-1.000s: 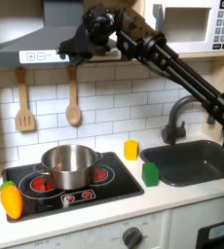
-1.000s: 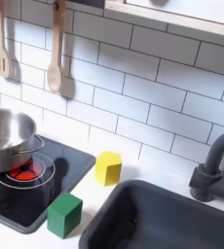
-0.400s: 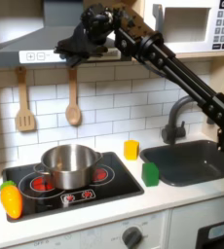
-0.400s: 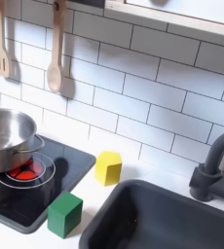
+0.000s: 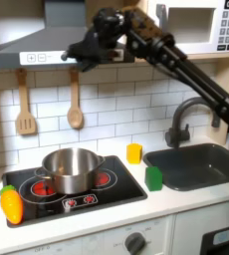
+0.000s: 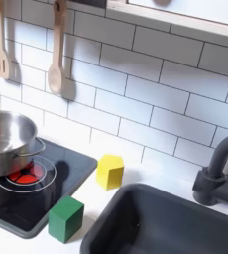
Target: Push button
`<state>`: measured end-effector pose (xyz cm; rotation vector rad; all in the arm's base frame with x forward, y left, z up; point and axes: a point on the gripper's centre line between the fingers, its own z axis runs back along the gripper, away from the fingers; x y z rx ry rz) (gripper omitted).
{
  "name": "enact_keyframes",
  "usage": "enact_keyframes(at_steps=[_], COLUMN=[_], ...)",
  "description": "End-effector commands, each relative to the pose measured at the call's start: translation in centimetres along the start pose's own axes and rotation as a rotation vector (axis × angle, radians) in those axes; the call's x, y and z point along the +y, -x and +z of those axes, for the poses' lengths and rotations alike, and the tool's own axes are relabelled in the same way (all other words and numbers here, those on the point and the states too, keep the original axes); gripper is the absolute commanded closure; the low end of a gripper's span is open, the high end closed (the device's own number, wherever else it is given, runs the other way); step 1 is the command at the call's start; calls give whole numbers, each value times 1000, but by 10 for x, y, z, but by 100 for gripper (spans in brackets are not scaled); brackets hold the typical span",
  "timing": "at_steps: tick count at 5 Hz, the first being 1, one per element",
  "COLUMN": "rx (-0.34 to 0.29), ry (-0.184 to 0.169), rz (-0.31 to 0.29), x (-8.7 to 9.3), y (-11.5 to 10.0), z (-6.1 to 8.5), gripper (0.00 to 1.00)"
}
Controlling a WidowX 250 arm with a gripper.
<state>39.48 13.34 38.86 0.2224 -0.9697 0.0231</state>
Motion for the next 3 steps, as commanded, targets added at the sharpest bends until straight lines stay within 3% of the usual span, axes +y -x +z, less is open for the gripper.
enact_keyframes(at_steps=[1,2,3], rx=[-33,-50,-50], ry=[18,-2,-2], rz=[-60,-60,-58], x=[-30,-30,-30], y=[2,2,2], z=[25,38,38], gripper=[100,0,0])
